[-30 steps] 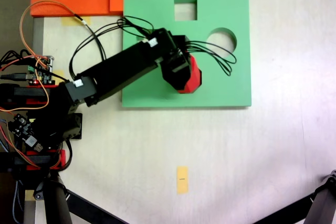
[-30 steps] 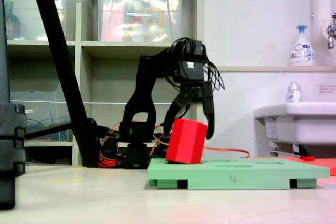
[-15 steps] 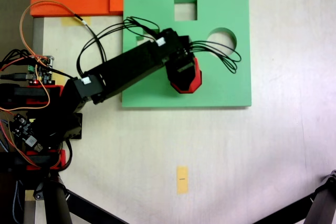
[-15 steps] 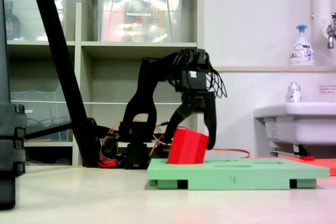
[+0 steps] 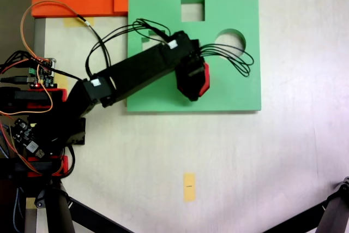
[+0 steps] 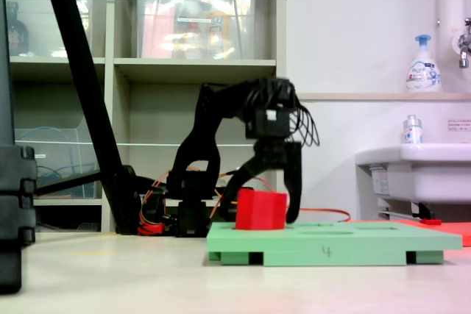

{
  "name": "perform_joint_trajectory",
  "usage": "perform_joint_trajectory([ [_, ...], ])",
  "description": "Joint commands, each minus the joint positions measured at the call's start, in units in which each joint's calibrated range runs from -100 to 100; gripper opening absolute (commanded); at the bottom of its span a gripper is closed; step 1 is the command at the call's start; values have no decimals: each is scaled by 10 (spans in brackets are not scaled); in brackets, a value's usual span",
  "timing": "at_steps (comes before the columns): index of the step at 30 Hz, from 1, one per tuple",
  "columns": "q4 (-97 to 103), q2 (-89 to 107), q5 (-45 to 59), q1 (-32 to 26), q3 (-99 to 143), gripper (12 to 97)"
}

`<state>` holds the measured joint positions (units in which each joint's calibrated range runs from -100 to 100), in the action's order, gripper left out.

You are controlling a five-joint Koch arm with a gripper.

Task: Put the octagonal pillar block into the corresponding hole

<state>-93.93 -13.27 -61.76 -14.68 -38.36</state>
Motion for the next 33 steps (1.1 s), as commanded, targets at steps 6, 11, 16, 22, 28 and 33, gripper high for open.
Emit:
perform_joint_trajectory([
  [6, 9, 54, 2, 0, -18, 952],
  [11, -12, 236, 2, -5, -18, 952],
  [16, -53, 412, 69, -5, -56, 951],
  [22, -61, 610, 248, 23, -50, 903],
  [28, 19, 768, 325, 67, -49, 550],
  [33, 44, 862, 409, 80, -48, 532],
])
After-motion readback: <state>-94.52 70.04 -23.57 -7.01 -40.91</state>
